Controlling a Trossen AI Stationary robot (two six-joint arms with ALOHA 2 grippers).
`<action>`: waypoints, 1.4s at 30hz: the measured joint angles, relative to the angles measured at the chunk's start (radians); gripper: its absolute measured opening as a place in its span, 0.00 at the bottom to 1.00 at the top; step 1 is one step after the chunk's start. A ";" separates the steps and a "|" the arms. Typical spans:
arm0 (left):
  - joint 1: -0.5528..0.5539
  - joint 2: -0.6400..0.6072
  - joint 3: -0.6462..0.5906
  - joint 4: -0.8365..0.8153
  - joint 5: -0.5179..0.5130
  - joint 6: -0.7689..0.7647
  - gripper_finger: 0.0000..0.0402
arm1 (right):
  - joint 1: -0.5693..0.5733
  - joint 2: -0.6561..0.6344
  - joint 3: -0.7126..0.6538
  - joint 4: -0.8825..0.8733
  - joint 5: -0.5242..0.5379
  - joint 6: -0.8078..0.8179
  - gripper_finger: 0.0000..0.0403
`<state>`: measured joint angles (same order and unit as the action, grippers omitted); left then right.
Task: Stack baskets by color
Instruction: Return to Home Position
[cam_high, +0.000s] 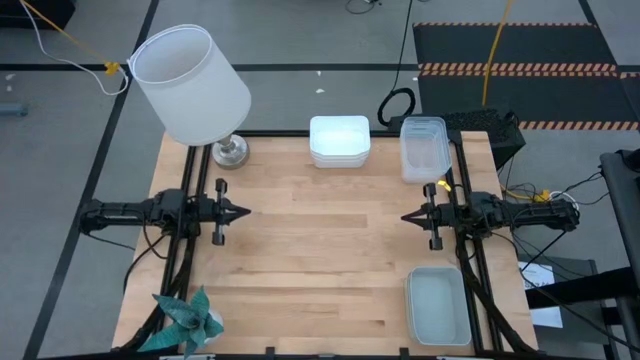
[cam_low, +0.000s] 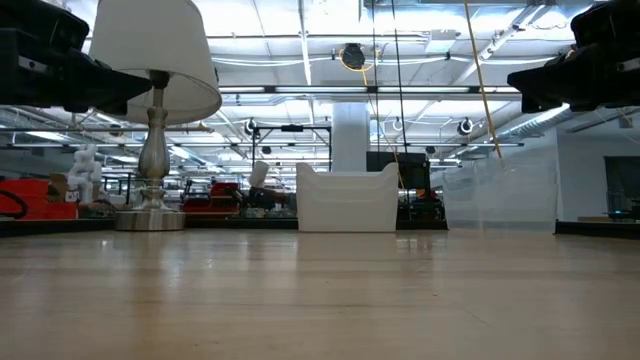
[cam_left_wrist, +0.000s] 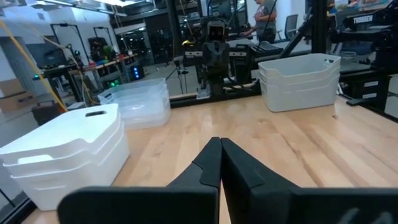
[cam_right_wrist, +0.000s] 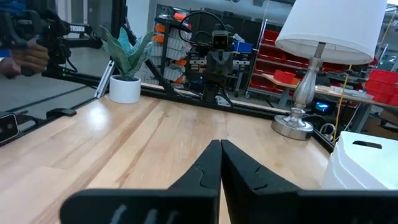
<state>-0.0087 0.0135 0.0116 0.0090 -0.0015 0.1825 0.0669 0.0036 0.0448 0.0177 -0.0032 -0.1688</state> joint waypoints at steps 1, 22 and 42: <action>0.001 0.000 0.000 0.000 0.002 0.001 0.01 | 0.000 0.000 0.000 0.000 0.000 0.000 0.00; 0.022 0.000 -0.001 0.001 0.002 0.025 0.08 | 0.000 0.000 0.000 0.001 0.000 -0.045 0.00; 0.022 0.000 -0.001 0.002 0.001 0.023 0.08 | 0.000 0.000 0.000 0.013 0.002 -0.106 0.00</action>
<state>0.0128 0.0135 0.0105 0.0114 -0.0002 0.2050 0.0673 0.0036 0.0448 0.0308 -0.0010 -0.2745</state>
